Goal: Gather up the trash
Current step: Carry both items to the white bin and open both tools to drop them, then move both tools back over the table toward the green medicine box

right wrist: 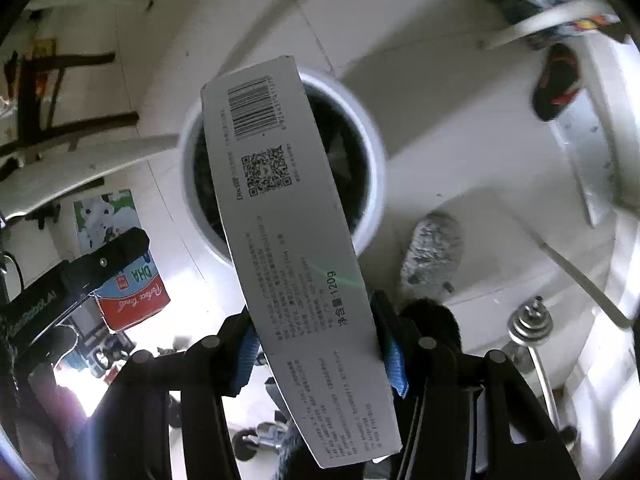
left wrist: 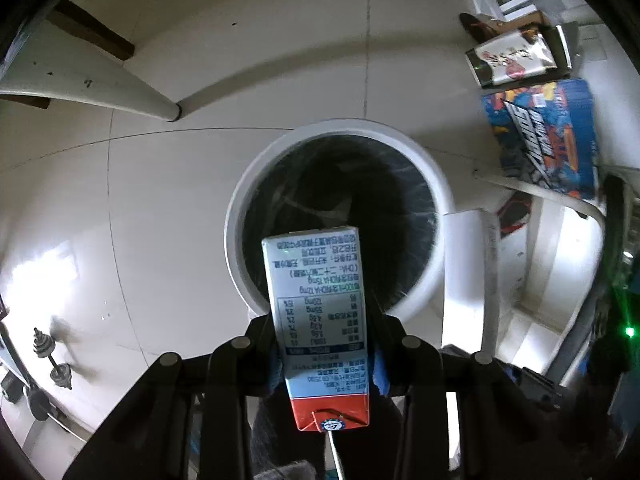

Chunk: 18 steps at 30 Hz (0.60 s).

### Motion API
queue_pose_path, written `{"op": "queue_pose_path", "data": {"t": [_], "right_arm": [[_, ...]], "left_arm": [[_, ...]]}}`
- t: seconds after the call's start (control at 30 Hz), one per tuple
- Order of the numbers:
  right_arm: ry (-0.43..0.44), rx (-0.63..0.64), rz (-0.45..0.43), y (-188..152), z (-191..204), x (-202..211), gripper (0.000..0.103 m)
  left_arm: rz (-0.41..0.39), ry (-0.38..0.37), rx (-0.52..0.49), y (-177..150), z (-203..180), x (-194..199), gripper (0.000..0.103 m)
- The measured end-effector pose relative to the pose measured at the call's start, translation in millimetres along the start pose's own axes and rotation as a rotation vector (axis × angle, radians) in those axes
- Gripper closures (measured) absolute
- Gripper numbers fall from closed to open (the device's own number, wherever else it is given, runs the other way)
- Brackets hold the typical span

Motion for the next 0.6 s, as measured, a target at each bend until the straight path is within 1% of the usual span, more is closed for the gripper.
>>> {"op": "queue_pose_path", "data": {"t": [0.03, 0.07, 0.1, 0.13, 0.17, 0.2, 0.23, 0.27, 0.3, 0.33, 0.4, 0.47, 0.6], "right_arm": [[-0.006, 0.000, 0.000, 5, 0, -8, 0.047], [-0.010, 0.011, 0.002, 10, 2, -14, 0.043], [-0.017, 0.022, -0.001, 11, 5, -19, 0.030], [-0.021, 0.028, -0.015, 13, 6, -20, 0.018], [-0.014, 0.037, -0.029, 18, 4, -20, 0.013], [-0.015, 0.058, -0.052, 17, 9, -15, 0.005], [-0.028, 0.073, -0.068, 22, 7, -16, 0.000], [-0.059, 0.098, -0.095, 24, 10, -11, 0.000], [-0.108, 0.132, -0.134, 24, 11, -4, 0.000], [-0.149, 0.159, -0.163, 26, 4, -3, 0.000], [-0.224, 0.193, -0.218, 24, 9, 10, 0.000], [-0.257, 0.200, -0.240, 21, 12, 19, 0.000], [-0.311, 0.203, -0.252, 14, 11, 28, 0.000]], "left_arm": [[-0.011, -0.006, 0.009, 1, 3, 0, 0.035], [-0.028, -0.008, 0.023, 1, 7, 2, 0.022], [-0.047, -0.005, 0.038, 0, 12, 7, 0.010], [-0.065, -0.006, 0.049, 0, 16, 7, 0.008], [-0.076, -0.011, 0.053, -2, 18, 9, 0.007], [-0.080, -0.003, 0.052, -5, 21, 13, 0.002], [-0.095, 0.015, 0.047, -7, 26, 15, 0.001], [-0.121, 0.035, 0.037, -8, 28, 19, 0.001], [-0.151, 0.078, 0.019, -12, 30, 27, 0.001], [-0.164, 0.104, 0.009, -9, 35, 22, 0.001], [-0.185, 0.146, -0.007, -13, 38, 28, 0.001], [-0.193, 0.171, -0.017, -17, 39, 33, 0.001], [-0.205, 0.211, -0.051, -26, 40, 49, 0.001]]}}
Point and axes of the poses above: each gripper's, at about its wrist camera, not at the fingertips, and x roughly against the way its jaws point, z to its left, y to its top, the point moved 7 cm from there along -x, roughly the way its jaws point
